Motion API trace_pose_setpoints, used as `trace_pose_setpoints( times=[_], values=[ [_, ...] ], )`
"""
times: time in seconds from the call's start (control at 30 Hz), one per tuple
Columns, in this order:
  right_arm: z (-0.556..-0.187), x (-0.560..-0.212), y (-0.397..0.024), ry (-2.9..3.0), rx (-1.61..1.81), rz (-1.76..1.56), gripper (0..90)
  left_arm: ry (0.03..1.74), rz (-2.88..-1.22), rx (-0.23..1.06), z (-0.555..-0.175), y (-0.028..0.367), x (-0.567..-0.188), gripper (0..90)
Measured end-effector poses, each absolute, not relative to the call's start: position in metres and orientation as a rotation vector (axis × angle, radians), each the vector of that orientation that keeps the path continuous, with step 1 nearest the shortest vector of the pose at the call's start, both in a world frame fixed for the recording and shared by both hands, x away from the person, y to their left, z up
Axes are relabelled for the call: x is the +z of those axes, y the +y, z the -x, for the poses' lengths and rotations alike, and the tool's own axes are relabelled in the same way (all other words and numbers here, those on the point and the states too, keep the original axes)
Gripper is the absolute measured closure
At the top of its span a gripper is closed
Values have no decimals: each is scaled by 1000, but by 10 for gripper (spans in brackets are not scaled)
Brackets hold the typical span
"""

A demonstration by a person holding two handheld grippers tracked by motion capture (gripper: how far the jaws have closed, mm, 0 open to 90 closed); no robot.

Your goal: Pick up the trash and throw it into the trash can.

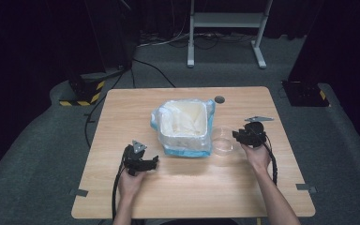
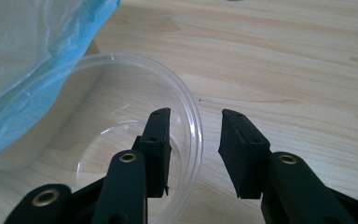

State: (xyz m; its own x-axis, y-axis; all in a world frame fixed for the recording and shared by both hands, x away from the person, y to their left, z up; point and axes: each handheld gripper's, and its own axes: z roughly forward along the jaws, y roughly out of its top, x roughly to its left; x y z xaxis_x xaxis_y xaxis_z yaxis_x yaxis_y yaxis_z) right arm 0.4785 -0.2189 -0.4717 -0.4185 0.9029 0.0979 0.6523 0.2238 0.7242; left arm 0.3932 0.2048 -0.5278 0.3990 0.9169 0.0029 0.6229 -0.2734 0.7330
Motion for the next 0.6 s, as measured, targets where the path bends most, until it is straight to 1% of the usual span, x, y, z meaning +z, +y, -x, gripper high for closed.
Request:
trace_pose_setpoints(
  times=[0.23, 0.47, 0.6],
  values=[
    [-482, -478, -216, 2194, 1001, -1453, 707, 1311, -2002, 575, -393, 205, -528, 175],
    [-483, -481, -219, 2216, 1004, -1449, 804, 1311, -2005, 578, -393, 205, -528, 175],
    [-482, -481, -220, 2216, 1033, -1456, 815, 1314, -2002, 578, -393, 205, -528, 176]
  ],
)
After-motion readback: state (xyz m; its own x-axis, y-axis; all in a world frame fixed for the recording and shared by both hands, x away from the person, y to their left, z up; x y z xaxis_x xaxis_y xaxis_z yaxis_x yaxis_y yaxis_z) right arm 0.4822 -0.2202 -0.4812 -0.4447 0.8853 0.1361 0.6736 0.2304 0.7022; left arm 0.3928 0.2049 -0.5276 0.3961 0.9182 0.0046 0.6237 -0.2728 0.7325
